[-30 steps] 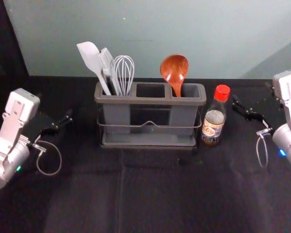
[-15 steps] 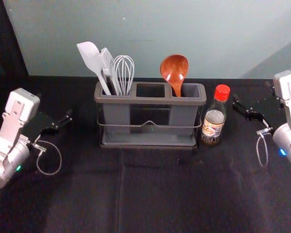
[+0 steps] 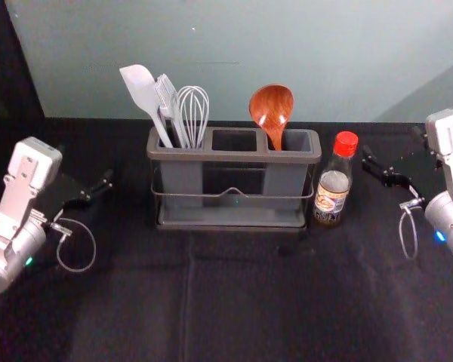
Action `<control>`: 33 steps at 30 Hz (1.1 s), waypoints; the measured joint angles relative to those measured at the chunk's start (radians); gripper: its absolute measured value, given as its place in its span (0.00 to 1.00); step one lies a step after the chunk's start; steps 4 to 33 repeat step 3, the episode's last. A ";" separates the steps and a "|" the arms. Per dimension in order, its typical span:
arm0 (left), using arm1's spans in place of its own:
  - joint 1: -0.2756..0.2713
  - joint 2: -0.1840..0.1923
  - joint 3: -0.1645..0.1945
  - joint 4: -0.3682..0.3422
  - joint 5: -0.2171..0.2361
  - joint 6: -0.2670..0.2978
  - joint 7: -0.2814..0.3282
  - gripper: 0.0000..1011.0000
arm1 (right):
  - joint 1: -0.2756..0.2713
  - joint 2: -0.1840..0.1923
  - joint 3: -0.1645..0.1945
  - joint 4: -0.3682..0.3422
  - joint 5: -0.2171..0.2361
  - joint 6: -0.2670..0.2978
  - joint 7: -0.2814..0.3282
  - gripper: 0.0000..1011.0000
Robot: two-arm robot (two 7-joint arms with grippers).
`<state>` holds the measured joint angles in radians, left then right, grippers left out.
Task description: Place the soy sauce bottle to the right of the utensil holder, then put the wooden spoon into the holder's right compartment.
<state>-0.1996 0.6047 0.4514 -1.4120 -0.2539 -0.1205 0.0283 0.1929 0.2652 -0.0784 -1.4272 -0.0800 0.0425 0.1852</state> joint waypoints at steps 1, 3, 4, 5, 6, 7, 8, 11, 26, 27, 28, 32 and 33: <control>0.000 0.000 0.000 0.000 0.000 0.000 0.000 0.99 | 0.000 0.000 0.000 0.000 0.000 0.000 0.000 0.99; 0.000 0.000 0.000 0.000 0.000 0.000 0.000 0.99 | 0.000 0.000 0.000 0.000 0.000 0.000 0.000 0.99; 0.000 0.000 0.000 0.000 0.000 0.000 0.000 0.99 | 0.000 0.000 0.000 0.000 0.000 0.000 0.000 0.99; 0.000 0.000 0.000 0.000 0.000 0.000 0.000 0.99 | 0.000 0.000 0.000 0.000 0.000 0.000 0.000 0.99; 0.000 0.000 0.000 0.000 0.000 0.000 0.000 0.99 | 0.000 0.000 0.000 0.000 0.000 0.000 0.000 0.99; 0.000 0.000 0.000 0.000 0.000 0.000 0.000 0.99 | 0.000 0.000 0.000 0.000 0.000 0.000 0.000 0.99; 0.000 0.000 0.000 0.000 0.000 0.000 0.000 0.99 | 0.000 0.000 0.000 0.000 0.000 0.000 0.000 0.99; 0.000 0.000 0.000 0.000 0.000 0.000 0.000 0.99 | 0.000 0.000 0.000 0.000 0.000 0.000 0.000 0.99; 0.000 0.000 0.000 0.000 0.000 0.000 0.000 0.99 | 0.000 0.000 0.000 0.000 0.000 0.000 0.000 0.99; 0.000 0.000 0.000 0.000 0.000 0.000 0.000 0.99 | 0.000 0.000 0.000 0.000 0.000 0.000 0.000 0.99; 0.000 0.000 0.000 0.000 0.000 0.000 0.000 0.99 | 0.000 0.000 0.000 0.000 0.000 0.000 0.000 0.99; 0.000 0.000 0.000 0.000 0.000 0.000 0.000 0.99 | 0.000 0.000 0.000 0.000 0.000 0.000 0.000 0.99; 0.000 0.000 0.000 0.000 0.000 0.000 0.000 0.99 | 0.000 0.000 0.000 0.000 0.000 0.000 0.000 0.99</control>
